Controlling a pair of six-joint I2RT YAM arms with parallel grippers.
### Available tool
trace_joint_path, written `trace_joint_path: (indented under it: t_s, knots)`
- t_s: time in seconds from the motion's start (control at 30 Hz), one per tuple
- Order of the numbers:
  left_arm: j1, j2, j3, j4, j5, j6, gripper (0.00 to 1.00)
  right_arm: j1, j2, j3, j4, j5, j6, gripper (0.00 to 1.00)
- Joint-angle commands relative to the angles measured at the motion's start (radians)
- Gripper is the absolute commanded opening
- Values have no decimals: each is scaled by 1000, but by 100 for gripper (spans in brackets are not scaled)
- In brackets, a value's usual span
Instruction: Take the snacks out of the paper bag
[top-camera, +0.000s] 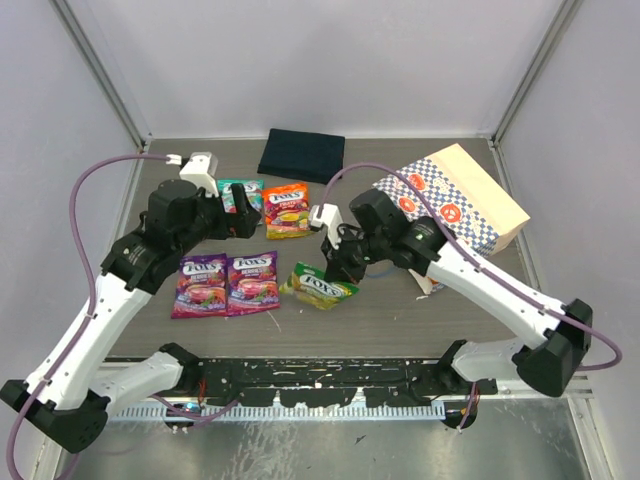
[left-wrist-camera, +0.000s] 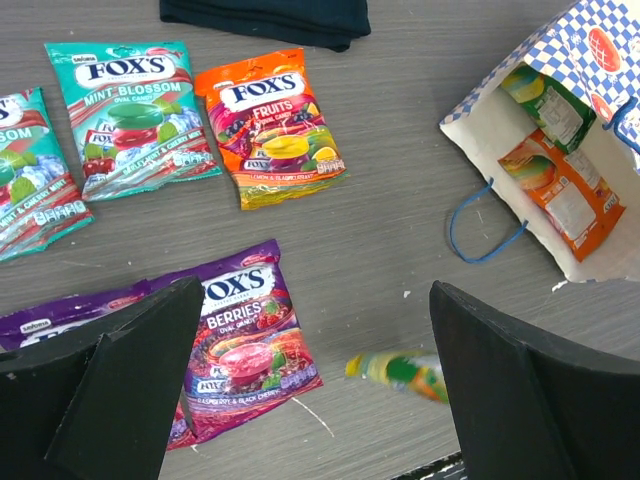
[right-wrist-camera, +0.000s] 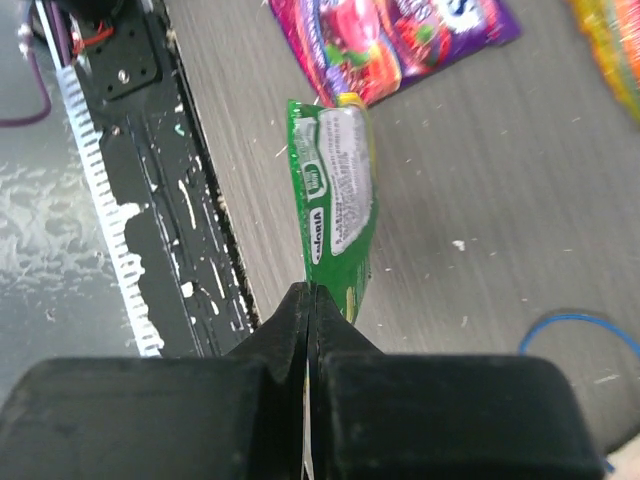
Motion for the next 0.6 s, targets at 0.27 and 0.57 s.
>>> trace_joint_path:
  t_s: [0.27,0.57]
  knots:
    - [6,10,22,-25,-14,52,98,-35,341,68,59,-99,-70,1]
    - [5,11,20,-48,-23,74,98,-97,522,236,54,-4,-97,1]
